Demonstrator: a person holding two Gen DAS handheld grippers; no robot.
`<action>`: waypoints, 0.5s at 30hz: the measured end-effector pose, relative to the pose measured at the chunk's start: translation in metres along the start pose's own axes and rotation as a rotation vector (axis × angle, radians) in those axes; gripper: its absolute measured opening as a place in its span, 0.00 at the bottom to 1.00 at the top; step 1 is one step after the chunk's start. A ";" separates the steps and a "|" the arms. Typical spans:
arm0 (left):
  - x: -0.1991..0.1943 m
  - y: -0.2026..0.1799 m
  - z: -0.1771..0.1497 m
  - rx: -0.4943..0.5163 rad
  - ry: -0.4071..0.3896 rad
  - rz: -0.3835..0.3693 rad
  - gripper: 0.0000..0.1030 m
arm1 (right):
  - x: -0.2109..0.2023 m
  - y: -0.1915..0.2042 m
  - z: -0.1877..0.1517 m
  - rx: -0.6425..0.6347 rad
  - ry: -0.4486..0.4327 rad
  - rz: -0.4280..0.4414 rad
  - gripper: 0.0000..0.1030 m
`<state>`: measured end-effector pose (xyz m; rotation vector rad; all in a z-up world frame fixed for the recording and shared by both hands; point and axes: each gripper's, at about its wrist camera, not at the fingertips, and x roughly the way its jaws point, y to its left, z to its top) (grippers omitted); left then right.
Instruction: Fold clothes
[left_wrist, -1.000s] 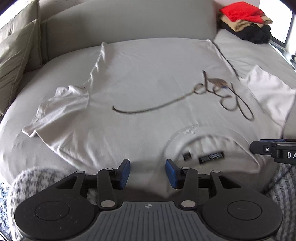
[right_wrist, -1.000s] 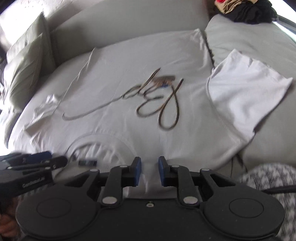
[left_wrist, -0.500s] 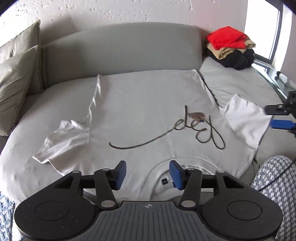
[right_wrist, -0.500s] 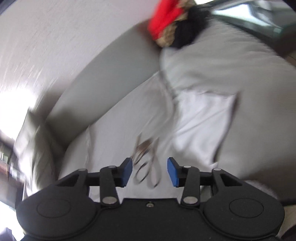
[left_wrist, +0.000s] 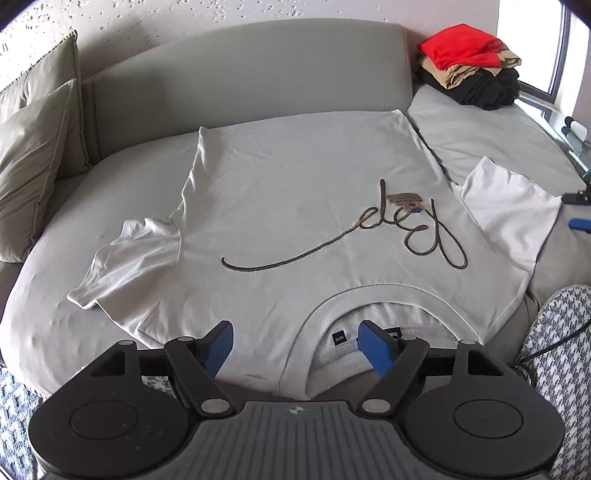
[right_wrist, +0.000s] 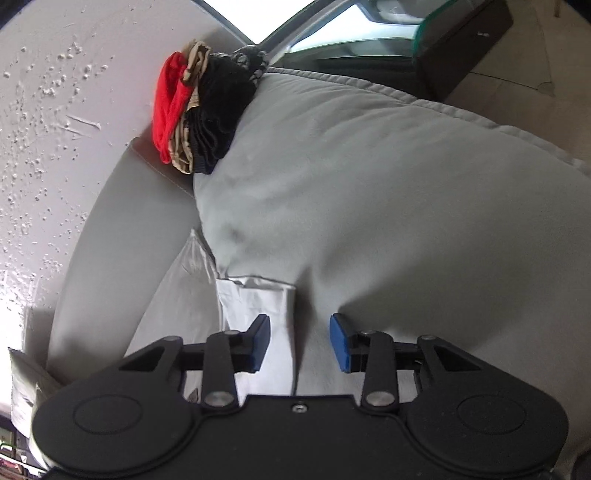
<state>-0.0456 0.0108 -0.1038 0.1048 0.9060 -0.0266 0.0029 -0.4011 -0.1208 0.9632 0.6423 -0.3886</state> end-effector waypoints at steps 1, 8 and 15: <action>0.001 -0.001 0.000 0.004 0.001 0.001 0.73 | 0.003 0.001 0.001 -0.012 -0.001 0.000 0.33; 0.003 -0.001 -0.001 0.003 0.008 0.010 0.73 | 0.027 0.003 0.010 -0.066 0.017 0.011 0.16; 0.004 0.000 -0.002 0.000 0.008 0.012 0.73 | 0.026 0.006 0.006 -0.076 -0.018 -0.011 0.03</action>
